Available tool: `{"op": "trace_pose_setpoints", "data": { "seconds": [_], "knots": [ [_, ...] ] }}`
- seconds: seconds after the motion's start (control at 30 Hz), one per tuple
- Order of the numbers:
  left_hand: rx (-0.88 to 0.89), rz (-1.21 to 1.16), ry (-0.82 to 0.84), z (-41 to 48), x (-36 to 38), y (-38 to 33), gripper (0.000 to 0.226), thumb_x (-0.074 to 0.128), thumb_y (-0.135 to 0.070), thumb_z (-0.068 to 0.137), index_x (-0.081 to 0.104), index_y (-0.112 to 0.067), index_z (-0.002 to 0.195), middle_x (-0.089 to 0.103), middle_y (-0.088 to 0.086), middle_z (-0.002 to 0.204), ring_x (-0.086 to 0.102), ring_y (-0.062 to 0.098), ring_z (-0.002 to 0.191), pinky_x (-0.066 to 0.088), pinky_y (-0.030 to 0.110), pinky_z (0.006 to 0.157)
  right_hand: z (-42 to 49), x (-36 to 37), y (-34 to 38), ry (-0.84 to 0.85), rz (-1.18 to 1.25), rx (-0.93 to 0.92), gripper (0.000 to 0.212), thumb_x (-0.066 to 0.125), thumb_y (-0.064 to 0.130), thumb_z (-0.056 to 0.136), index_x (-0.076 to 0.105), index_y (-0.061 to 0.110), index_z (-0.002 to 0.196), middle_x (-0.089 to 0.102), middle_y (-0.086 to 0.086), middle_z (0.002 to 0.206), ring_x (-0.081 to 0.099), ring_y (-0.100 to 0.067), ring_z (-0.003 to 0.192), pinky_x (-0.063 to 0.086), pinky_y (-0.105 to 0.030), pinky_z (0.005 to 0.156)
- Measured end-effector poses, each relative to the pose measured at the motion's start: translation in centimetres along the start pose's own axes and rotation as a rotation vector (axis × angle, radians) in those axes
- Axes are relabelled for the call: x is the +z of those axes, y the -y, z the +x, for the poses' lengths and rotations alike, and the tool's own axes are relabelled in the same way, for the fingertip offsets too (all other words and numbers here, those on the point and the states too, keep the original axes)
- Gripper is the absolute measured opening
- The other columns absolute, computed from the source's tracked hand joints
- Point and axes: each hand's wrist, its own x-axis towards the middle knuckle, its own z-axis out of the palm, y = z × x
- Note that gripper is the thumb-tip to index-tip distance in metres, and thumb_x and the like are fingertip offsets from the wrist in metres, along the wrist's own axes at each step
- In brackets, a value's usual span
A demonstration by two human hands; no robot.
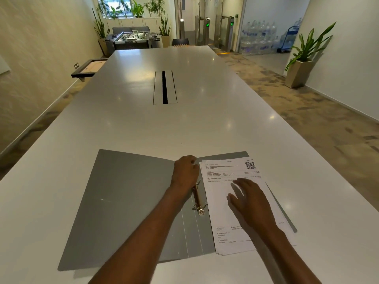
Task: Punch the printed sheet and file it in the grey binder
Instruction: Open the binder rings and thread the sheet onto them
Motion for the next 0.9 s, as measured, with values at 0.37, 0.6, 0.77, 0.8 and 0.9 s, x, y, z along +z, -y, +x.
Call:
{"op": "trace_pose_setpoints", "data": {
  "seconds": [0.37,0.6,0.77,0.8,0.9],
  "knots": [
    [0.047,0.302,0.319,3.1,1.2,-1.4,0.036,0.080,-0.029,0.089,0.058,-0.006,0.105,0.056,0.004,0.097,0.050,0.019,0.086,0.034,0.026,0.058,-1.3,1.1,-2.2,0.066,0.005,0.006,0.052,0.061,0.048,0.096,0.056,0.028,0.145,0.046,0.009,0.156,0.040,-0.012,0.144,0.036,-0.035,0.117],
    [0.007,0.317,0.346,4.0,1.6,-2.2,0.046,0.080,-0.036,0.088,0.064,-0.001,0.111,0.067,0.011,0.104,0.057,0.022,0.086,0.039,0.029,0.062,-1.3,1.2,-2.2,0.074,-0.028,0.018,0.053,0.060,0.050,0.096,0.056,0.029,0.145,0.046,0.010,0.157,0.039,-0.012,0.145,0.036,-0.035,0.117],
    [-0.096,0.115,0.475,4.0,1.9,-2.1,0.038,0.075,-0.036,0.094,0.074,-0.007,0.119,0.078,0.008,0.115,0.072,0.026,0.098,0.056,0.037,0.084,-1.3,1.3,-2.2,0.074,-0.044,0.015,0.053,0.061,0.050,0.096,0.057,0.028,0.144,0.048,0.008,0.156,0.040,-0.014,0.145,0.035,-0.034,0.116],
    [-0.114,0.077,0.493,3.8,1.9,-2.3,0.039,0.073,-0.037,0.095,0.073,-0.009,0.122,0.078,0.007,0.119,0.071,0.027,0.103,0.055,0.041,0.093,-1.3,1.3,-2.2,0.074,-0.048,0.010,0.052,0.062,0.050,0.096,0.057,0.029,0.144,0.048,0.008,0.156,0.040,-0.014,0.145,0.035,-0.033,0.115],
    [-0.169,-0.046,0.482,3.7,1.7,-2.7,0.041,0.074,-0.036,0.095,0.067,-0.006,0.123,0.075,0.011,0.121,0.068,0.028,0.106,0.053,0.044,0.098,-1.2,1.2,-2.1,0.073,-0.048,0.012,0.052,0.061,0.050,0.096,0.057,0.029,0.144,0.048,0.008,0.156,0.040,-0.014,0.145,0.035,-0.033,0.116]
  ]
}}
